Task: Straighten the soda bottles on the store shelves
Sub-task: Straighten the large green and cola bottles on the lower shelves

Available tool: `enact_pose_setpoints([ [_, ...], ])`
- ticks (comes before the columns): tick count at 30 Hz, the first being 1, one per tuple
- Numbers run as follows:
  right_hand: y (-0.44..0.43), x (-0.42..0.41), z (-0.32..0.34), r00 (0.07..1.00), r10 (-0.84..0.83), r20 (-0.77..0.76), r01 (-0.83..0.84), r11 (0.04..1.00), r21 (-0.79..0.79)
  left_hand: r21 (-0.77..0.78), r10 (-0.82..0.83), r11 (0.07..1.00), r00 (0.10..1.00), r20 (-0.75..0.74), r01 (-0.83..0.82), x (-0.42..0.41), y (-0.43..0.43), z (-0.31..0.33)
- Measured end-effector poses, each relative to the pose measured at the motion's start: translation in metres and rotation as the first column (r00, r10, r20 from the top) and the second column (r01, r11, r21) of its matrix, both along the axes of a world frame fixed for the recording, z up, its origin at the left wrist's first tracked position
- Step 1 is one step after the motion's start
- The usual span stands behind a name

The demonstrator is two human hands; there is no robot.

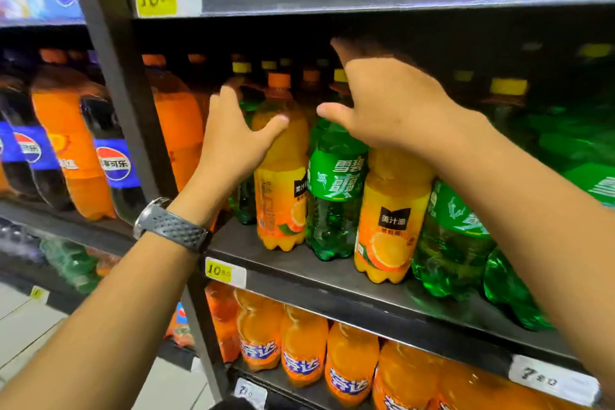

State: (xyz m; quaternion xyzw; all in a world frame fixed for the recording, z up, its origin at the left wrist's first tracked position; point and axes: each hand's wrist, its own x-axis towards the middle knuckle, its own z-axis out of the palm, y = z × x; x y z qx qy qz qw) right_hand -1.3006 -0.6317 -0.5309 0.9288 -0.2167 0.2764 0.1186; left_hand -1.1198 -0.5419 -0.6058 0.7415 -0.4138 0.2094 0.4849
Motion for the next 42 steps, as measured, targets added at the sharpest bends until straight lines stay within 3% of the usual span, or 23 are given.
enact_pose_setpoints([
  [2, -0.004, 0.008, 0.005, 0.994, 0.002, -0.107, 0.009, 0.995, 0.098, 0.067, -0.009, 0.998, 0.996, -0.091, 0.015, 0.000, -0.004, -0.012],
  [5, -0.003, 0.016, 0.004, 0.972, -0.033, -0.231, 0.048, 0.997, 0.060, 0.156, 0.026, 0.988, 0.991, -0.133, -0.005, -0.004, -0.012, -0.032],
  [10, -0.011, 0.024, 0.000, 0.950, -0.093, -0.299, 0.118, 0.991, 0.068, 0.093, 0.039, 0.995, 0.982, -0.183, -0.022, -0.001, -0.019, -0.052],
  [17, -0.017, 0.026, -0.002, 0.952, -0.122, -0.280, 0.145, 0.987, 0.064, 0.030, 0.031, 0.999, 0.993, -0.115, -0.028, 0.007, -0.020, -0.055],
  [27, -0.030, 0.028, -0.005, 0.971, -0.074, -0.229, 0.110, 0.983, 0.146, -0.092, -0.154, 0.987, 0.957, -0.247, 0.135, 0.008, -0.018, -0.070],
  [31, -0.029, 0.033, -0.007, 0.973, -0.099, -0.210, 0.131, 0.981, 0.143, 0.045, -0.029, 0.998, 0.988, -0.151, 0.036, 0.006, -0.020, -0.079],
  [37, -0.020, 0.030, 0.004, 0.956, -0.134, -0.261, 0.175, 0.974, 0.143, 0.021, -0.057, 0.998, 0.952, -0.300, 0.066, 0.005, -0.021, -0.098],
  [42, -0.027, 0.036, 0.021, 0.974, -0.177, -0.139, 0.198, 0.968, 0.151, -0.053, -0.122, 0.992, 0.933, -0.337, 0.111, 0.008, -0.018, -0.101],
])
